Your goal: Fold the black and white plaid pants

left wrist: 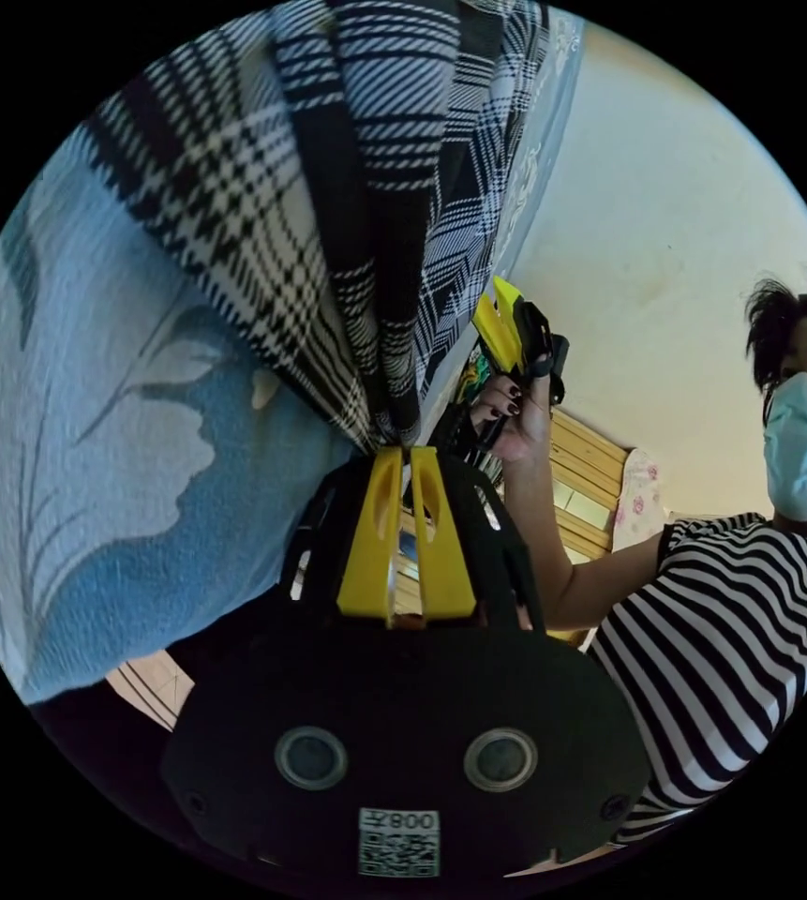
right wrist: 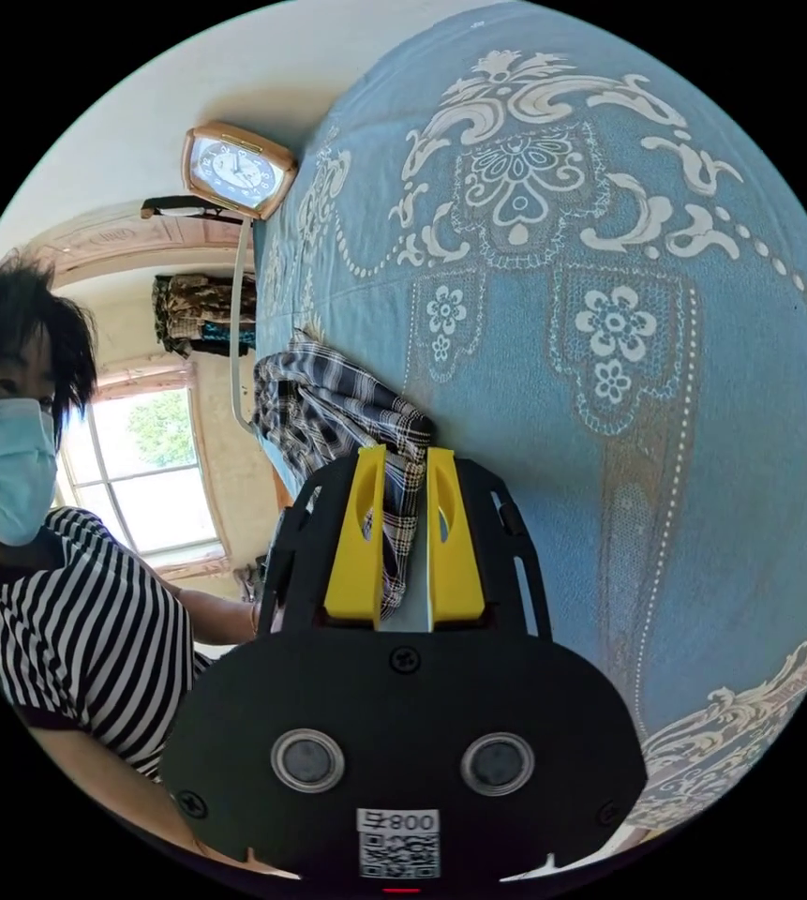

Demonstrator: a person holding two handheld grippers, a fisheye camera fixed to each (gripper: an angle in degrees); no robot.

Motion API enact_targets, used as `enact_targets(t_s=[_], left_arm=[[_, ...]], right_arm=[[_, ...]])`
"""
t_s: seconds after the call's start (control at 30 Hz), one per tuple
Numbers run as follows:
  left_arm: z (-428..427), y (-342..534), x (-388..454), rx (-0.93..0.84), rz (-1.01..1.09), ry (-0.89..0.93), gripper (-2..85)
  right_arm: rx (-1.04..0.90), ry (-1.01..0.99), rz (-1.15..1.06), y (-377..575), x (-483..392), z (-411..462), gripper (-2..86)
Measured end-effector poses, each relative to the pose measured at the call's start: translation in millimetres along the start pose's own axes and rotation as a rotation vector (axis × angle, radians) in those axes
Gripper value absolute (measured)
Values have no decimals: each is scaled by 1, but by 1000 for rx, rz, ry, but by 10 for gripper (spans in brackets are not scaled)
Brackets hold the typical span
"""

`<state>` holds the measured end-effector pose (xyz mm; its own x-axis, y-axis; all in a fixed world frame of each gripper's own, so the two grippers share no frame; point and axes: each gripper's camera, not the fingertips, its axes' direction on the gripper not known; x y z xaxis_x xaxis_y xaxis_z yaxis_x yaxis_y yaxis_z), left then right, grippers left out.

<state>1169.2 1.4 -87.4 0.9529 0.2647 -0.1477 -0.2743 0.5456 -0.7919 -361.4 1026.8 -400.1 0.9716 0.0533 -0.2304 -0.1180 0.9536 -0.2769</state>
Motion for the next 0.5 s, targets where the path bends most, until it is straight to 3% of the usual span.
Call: enact_targets(t_s=[0.5], left_arm=[[-16,30,-5,-132,82,-30,8]], right_arm=[[-47,-16,39,-13,24,-14,4]])
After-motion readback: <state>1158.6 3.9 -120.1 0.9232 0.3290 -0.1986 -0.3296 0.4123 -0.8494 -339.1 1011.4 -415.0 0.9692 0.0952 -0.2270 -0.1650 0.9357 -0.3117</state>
